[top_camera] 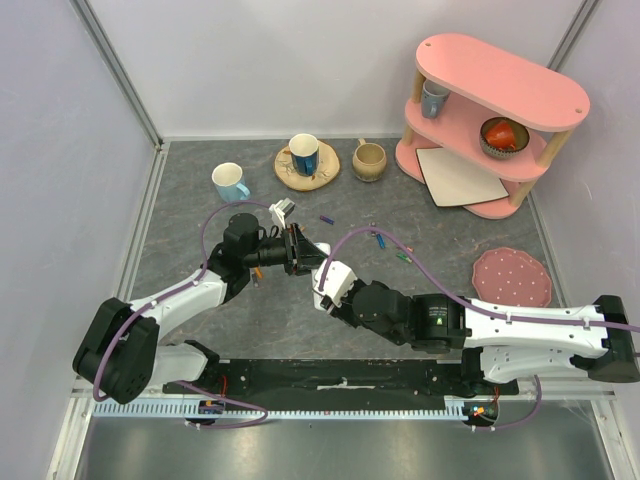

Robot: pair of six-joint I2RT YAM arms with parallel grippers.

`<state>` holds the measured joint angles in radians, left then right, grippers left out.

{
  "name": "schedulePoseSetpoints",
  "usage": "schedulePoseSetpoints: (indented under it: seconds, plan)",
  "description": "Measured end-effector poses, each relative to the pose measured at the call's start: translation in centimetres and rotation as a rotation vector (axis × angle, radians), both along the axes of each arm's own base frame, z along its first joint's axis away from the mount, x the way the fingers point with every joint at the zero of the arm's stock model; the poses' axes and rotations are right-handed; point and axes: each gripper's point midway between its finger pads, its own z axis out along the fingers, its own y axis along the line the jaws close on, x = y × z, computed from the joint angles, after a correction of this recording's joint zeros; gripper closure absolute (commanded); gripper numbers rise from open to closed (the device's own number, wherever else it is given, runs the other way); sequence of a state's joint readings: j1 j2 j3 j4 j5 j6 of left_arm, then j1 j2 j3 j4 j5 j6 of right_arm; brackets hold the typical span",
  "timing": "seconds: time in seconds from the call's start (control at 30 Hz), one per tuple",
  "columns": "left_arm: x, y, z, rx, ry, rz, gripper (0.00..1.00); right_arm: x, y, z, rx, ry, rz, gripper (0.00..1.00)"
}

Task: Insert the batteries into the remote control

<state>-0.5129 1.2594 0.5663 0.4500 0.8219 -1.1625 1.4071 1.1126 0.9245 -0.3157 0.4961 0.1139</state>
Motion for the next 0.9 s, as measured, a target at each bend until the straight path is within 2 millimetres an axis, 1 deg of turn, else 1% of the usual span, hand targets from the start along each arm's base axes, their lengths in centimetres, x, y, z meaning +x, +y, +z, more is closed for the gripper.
schedulePoseSetpoints:
  seconds: [0.23, 0.9]
  plan:
    - [0.0, 0.0, -0.01, 0.0, 0.0, 0.0, 0.98, -0.03, -0.19, 0.29, 0.008, 0.0, -0.002, 0.59]
    - [-0.1, 0.05, 0.43, -0.007, -0.012, 0.0, 0.98, -0.06, -0.29, 0.25, 0.009, 0.006, -0.006, 0.58]
